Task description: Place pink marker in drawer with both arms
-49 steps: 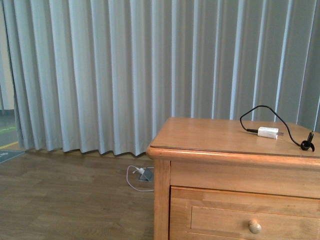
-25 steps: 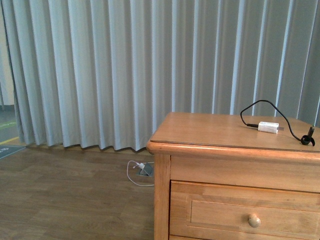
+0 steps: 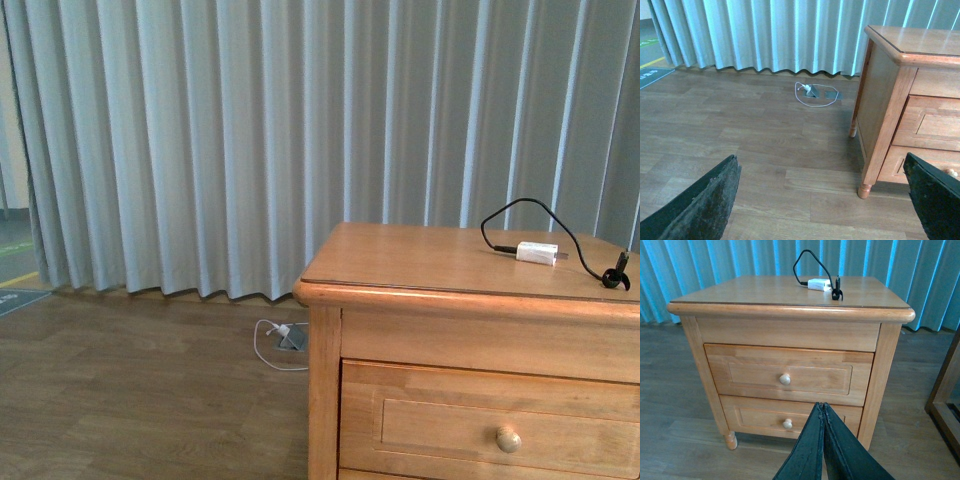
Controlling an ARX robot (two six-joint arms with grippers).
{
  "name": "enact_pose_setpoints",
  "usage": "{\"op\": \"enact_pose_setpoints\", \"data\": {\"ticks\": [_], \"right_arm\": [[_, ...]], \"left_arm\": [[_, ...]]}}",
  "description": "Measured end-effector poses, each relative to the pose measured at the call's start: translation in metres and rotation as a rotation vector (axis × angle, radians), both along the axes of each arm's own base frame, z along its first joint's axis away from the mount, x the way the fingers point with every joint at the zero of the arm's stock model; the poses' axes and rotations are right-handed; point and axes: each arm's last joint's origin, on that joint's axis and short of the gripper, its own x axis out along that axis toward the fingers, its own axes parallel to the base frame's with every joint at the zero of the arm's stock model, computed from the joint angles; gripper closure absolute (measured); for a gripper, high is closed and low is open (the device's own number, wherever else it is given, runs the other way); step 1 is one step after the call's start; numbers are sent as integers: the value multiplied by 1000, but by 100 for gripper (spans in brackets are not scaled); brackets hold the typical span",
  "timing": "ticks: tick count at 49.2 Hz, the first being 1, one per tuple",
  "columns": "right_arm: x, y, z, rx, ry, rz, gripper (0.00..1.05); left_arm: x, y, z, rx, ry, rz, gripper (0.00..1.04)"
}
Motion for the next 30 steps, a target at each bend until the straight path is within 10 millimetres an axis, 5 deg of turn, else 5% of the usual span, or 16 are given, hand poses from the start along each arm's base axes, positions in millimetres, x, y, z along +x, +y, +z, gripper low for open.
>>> {"op": "enact_pose_setpoints", "data": {"ticks": [6, 18, 25, 30], "right_arm": [[0, 0, 0, -1, 0, 0, 99], [0, 0, 0, -1, 0, 0, 54], [0, 0, 0, -1, 0, 0, 17], [0, 0, 0, 0, 0, 0, 7]], "left_arm": [[0, 0, 0, 0, 0, 0, 6], [0, 0, 0, 0, 0, 0, 6], [0, 0, 0, 0, 0, 0, 6], [0, 0, 0, 0, 0, 0, 6]]}}
